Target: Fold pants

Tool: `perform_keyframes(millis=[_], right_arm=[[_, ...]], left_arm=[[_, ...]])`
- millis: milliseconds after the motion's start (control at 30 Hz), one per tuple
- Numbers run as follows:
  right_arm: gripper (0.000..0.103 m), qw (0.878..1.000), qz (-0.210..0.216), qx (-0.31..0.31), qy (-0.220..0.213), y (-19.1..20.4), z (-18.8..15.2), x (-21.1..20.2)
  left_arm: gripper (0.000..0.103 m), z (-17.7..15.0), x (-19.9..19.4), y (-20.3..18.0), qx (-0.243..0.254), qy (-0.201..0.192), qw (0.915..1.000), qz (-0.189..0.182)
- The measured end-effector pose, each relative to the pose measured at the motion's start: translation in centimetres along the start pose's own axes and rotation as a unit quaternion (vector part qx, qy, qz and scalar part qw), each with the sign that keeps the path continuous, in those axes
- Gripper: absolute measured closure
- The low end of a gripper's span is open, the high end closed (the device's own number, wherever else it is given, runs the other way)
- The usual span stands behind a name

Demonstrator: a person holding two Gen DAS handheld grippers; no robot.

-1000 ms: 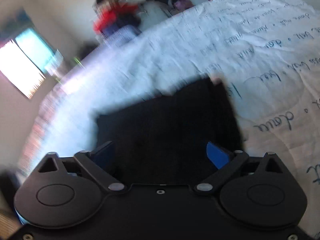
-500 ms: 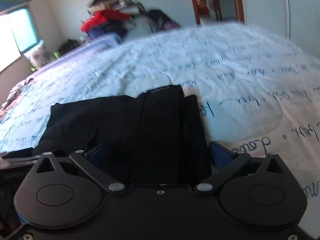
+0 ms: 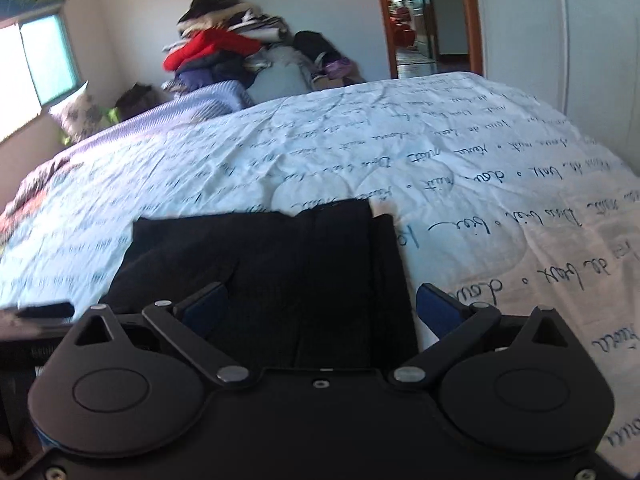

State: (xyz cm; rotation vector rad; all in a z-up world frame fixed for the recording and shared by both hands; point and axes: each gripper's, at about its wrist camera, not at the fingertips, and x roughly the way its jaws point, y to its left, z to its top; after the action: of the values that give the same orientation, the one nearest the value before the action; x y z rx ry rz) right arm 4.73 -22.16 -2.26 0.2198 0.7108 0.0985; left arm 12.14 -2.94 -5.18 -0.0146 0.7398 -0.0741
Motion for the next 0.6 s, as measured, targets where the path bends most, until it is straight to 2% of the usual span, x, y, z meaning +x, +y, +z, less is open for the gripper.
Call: perform_keyframes(millis=[233,400,533,600], right_arm=[[0.0,1.0,0.014,0.0,0.022,0.8,-1.9,-0.7],[0.0,1.0,0.018,-0.001,0.019,0.8,-2.3,-1.5],[0.0,1.0,0.019,0.005,0.016,0.4,-2.3,-2.0],[0.0,1.0,0.021,0.008,0.014,0.4,-2.3,-2.2]], left_arm=[[0.001,-0.3,-0.5,-0.6,0.014,0.023,0.9996,0.011],[0.001,0.0,-2.4,-1.3,0.036,-0.005,0.9993,0.01],[0.001,0.6,-3.3,-1.0,0.01,-0.002,0.9999,-0.005],[0.001,0.7,-3.7,-0.9,0.012,-0.012,0.9998,0.004]])
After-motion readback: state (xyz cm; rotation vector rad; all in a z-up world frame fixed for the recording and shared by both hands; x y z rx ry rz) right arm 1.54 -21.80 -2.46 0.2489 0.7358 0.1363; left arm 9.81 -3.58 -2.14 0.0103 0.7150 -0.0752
